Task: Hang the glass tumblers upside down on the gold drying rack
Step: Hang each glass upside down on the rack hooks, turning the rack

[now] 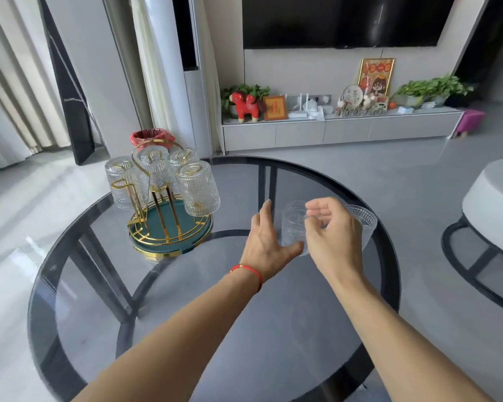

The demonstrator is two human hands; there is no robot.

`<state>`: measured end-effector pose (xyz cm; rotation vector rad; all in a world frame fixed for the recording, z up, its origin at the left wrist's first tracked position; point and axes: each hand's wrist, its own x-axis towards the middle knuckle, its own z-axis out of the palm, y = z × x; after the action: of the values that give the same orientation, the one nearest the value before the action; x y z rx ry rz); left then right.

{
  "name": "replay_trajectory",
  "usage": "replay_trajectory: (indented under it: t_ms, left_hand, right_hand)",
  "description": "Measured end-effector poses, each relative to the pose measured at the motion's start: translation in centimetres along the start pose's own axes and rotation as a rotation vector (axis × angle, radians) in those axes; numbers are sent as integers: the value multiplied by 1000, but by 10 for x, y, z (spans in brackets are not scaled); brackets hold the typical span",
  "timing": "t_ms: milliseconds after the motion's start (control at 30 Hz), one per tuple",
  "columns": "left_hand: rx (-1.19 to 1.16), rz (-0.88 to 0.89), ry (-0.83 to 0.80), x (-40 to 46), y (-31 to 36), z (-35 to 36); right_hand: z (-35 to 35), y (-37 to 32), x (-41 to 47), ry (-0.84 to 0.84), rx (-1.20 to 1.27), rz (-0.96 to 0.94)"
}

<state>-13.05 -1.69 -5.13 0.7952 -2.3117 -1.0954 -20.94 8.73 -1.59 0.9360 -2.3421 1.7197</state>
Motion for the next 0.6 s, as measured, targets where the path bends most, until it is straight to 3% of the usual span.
replay_trajectory:
  t_ms: [200, 400, 600]
  left_hand:
    - [16, -113, -19, 36, 4, 23]
    - [23, -35, 12, 14, -7, -1]
    - [98, 131, -157, -34, -28, -61]
  right_hand:
    - [-13, 7, 9, 39, 0, 50]
    - [-14, 15, 15, 26, -20, 60]
    - [1, 25, 5, -249, -88, 112]
